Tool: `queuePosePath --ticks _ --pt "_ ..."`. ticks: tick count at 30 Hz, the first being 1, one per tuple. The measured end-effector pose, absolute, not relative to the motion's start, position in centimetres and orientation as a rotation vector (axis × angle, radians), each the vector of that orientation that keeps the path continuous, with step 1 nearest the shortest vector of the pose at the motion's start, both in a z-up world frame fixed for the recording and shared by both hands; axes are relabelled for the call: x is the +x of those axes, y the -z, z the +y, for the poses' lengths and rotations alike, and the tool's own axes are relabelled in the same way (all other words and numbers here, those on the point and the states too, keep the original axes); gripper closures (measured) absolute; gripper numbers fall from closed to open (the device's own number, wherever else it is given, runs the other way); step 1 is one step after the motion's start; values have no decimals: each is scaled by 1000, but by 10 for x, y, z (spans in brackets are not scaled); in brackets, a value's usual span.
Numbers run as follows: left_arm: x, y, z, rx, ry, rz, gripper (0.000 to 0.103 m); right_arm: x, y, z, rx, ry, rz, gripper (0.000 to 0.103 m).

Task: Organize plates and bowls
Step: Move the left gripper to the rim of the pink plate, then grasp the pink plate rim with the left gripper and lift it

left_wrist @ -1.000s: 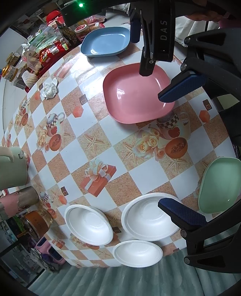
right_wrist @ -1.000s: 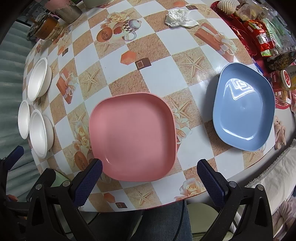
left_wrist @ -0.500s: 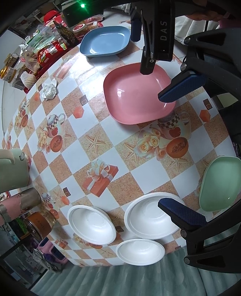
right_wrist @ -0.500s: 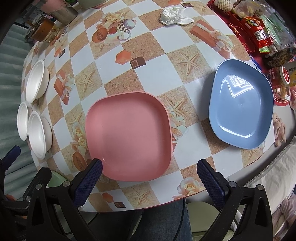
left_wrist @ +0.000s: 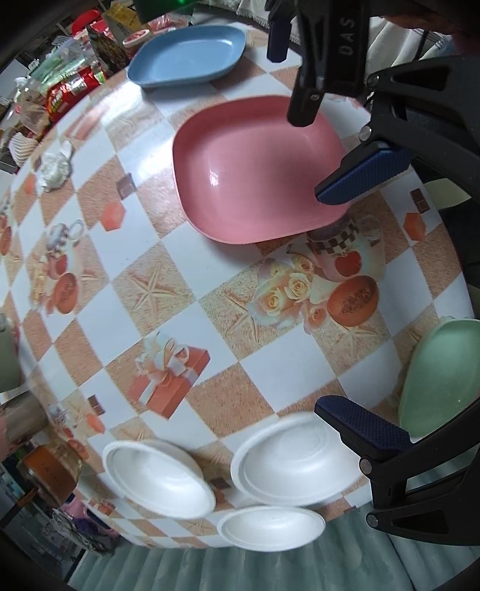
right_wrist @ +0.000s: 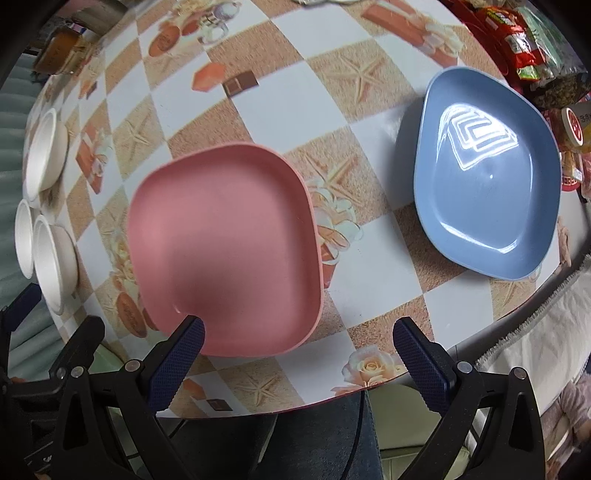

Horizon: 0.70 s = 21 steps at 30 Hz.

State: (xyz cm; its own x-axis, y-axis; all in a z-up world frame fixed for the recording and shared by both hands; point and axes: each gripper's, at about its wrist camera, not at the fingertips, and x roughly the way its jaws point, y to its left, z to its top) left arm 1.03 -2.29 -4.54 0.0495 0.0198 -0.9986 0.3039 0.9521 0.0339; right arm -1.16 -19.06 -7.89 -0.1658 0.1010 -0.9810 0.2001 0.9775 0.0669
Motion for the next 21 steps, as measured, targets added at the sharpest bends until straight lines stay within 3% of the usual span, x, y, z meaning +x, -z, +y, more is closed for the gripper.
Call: queuePosePath --ticks 13,21 --pt "24 118 -44 340 168 1526 0 -17 127 -179 -5 128 1861 0" --pt "-26 146 -18 377 167 1549 0 -43 138 -122 -162 -80 1917 0"
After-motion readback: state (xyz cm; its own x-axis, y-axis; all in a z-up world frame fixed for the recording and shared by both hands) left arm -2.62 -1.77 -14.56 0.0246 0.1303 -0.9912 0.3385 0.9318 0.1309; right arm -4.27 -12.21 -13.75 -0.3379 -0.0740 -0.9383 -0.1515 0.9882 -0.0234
